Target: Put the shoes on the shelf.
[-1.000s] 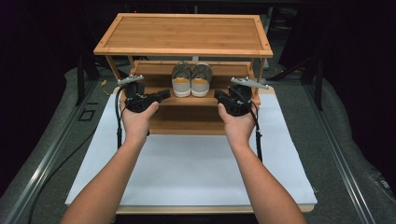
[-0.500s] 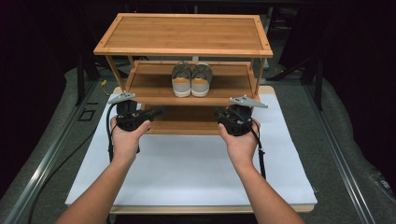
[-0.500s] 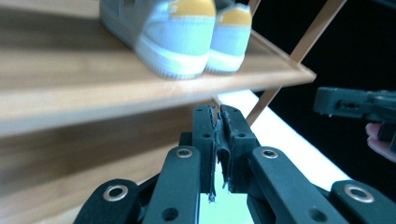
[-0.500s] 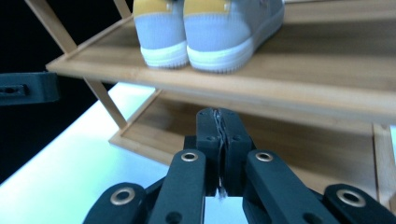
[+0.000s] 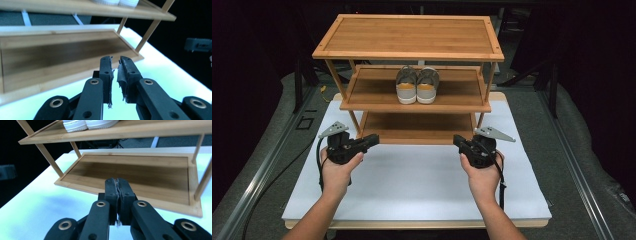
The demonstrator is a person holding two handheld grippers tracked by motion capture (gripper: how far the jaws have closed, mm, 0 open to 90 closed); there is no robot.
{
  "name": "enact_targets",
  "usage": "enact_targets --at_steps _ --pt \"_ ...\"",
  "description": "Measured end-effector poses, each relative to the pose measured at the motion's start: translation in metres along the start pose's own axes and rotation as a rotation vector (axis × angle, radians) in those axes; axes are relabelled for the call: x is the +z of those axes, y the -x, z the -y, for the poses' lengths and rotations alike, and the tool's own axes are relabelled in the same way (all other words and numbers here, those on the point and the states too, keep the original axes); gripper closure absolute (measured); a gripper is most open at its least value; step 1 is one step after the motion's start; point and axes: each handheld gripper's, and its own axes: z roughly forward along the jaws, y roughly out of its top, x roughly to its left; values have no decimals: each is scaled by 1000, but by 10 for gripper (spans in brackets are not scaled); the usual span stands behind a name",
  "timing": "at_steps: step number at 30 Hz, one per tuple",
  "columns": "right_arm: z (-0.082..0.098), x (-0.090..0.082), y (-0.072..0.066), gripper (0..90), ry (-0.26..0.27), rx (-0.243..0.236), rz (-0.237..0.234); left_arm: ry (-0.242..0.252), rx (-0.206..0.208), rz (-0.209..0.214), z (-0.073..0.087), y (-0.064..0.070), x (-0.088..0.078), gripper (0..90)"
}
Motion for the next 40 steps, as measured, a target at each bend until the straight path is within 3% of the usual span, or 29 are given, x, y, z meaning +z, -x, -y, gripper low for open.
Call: enact_targets --at_steps 9,14,16,19,20,24,35,40 --pt "39 -5 4 854 -13 -6 31 -42 -3 10 37 -4 -2 750" --pt "59 -5 3 834 -33 -37 39 -61 17 -1 53 -4 2 701" --pt "62 -5 3 829 -35 -45 24 -66 5 7 60 -5 4 682" --pt "75 -5 6 811 -37 -67 -12 -75 22 7 69 -5 10 647" --pt "78 -4 5 808 -37 -65 23 -73 21 8 72 -6 12 638" --pt "88 0 9 790 -52 -67 30 -103 42 -2 80 -8 17 620" --pt "99 10 10 739 -92 -102 18 -135 64 -2 97 -8 29 530" --pt "102 13 10 653 -94 -100 9 -159 74 9 99 -5 33 520"
